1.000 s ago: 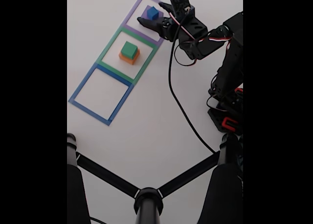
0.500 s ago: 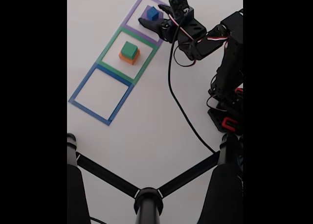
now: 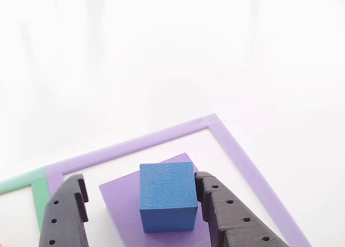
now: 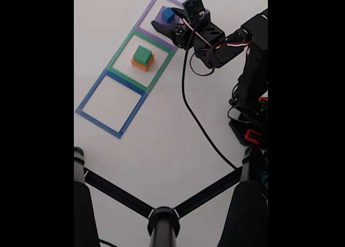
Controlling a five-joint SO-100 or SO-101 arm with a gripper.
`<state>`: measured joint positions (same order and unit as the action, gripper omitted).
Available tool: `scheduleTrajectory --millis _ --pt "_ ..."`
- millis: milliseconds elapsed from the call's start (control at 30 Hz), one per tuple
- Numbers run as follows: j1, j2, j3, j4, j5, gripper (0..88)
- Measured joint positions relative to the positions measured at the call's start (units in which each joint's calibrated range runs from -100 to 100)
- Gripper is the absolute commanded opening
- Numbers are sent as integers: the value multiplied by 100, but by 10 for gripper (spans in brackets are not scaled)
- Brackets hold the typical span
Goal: Tower of hanoi
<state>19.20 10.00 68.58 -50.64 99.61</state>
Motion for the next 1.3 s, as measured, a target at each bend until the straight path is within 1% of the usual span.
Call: scheduleTrajectory --millis 100,233,667,967,1133,1200,1300 --pt "0 0 0 0 0 119" --pt "-57 0 0 0 0 100" --pt "-98 0 61 0 0 57" --pt "-98 -42 70 96 -20 50" --pt "-147 -363 70 425 -20 51" --pt "-196 -667 70 754 -20 53" --pt "-246 -1241 -87 1525 -20 53"
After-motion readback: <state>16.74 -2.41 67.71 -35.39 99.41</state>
